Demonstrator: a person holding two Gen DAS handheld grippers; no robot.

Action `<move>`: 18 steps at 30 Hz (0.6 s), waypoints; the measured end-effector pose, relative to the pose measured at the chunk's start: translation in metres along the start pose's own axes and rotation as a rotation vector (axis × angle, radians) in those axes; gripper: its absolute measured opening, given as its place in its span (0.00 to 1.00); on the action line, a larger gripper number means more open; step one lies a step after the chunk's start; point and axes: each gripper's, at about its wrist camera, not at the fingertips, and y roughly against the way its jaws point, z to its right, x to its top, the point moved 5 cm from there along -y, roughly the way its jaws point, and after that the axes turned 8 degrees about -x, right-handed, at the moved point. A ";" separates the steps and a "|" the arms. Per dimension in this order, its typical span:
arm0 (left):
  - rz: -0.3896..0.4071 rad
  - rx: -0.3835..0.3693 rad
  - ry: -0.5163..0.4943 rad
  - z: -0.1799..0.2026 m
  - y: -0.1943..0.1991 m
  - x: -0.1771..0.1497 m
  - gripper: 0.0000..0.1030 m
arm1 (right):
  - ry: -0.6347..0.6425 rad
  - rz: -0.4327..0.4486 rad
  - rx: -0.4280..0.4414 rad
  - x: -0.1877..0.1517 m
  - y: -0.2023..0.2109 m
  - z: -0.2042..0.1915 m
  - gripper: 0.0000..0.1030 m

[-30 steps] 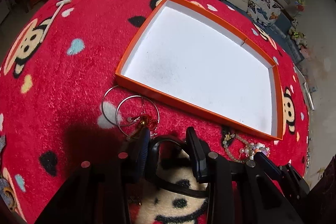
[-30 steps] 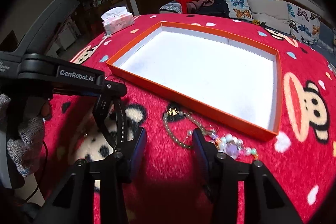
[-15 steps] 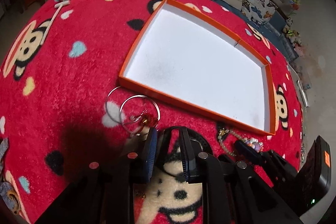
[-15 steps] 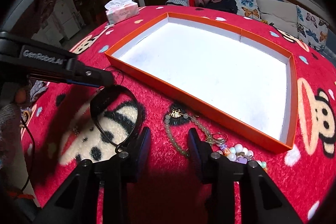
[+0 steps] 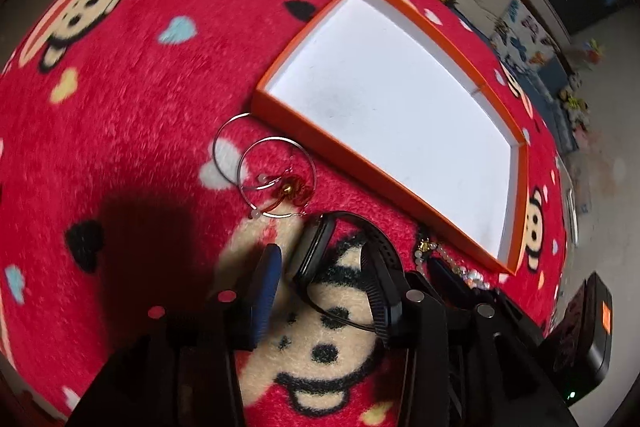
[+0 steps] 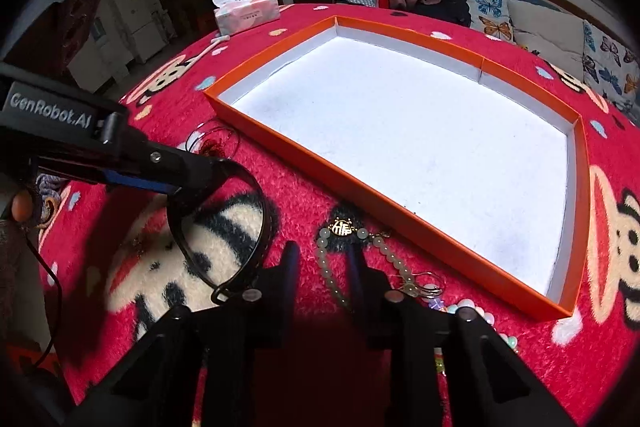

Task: Organize jewelry
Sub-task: 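Close the left gripper on the black band while the right gripper approaches the green bead bracelet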

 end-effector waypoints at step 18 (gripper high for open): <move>-0.035 0.094 0.010 0.014 -0.027 0.011 0.47 | -0.006 0.018 0.072 -0.006 0.006 0.002 0.11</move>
